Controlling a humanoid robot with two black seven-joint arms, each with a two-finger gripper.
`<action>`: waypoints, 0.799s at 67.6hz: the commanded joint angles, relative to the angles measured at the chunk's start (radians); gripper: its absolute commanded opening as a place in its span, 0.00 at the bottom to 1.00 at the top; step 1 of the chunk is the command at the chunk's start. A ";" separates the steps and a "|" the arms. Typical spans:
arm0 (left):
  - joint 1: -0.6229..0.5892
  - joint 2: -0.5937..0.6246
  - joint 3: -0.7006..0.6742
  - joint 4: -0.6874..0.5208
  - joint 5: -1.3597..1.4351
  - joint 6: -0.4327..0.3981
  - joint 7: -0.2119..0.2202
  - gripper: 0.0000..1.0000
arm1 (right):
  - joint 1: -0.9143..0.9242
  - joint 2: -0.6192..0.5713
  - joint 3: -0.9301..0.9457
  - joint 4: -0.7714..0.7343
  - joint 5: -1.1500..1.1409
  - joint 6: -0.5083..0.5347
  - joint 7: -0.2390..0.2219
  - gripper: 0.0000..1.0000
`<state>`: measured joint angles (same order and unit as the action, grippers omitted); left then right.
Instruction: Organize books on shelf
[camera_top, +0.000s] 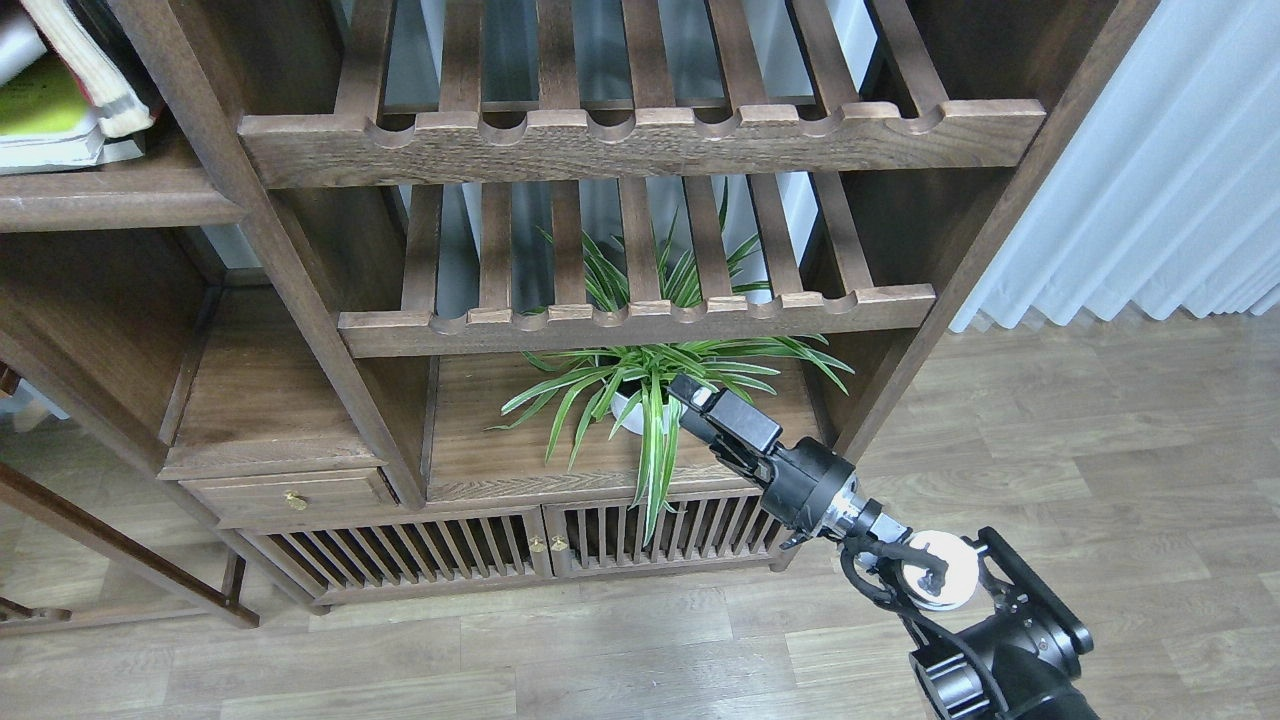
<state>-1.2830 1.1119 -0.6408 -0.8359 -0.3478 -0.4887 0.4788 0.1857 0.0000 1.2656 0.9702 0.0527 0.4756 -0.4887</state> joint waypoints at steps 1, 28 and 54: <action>-0.001 0.008 0.001 -0.023 0.004 0.000 0.003 0.81 | 0.000 0.000 0.000 -0.001 -0.001 -0.002 0.000 1.00; 0.004 0.062 0.010 -0.052 0.177 0.000 0.006 0.98 | -0.003 0.000 0.001 -0.007 0.001 -0.002 0.000 1.00; 0.008 0.120 0.124 -0.141 0.184 0.000 0.008 0.99 | -0.008 0.000 0.001 -0.012 0.004 0.000 0.000 1.00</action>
<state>-1.2743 1.2218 -0.5512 -0.9361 -0.1641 -0.4887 0.4862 0.1780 0.0000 1.2671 0.9605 0.0539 0.4740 -0.4887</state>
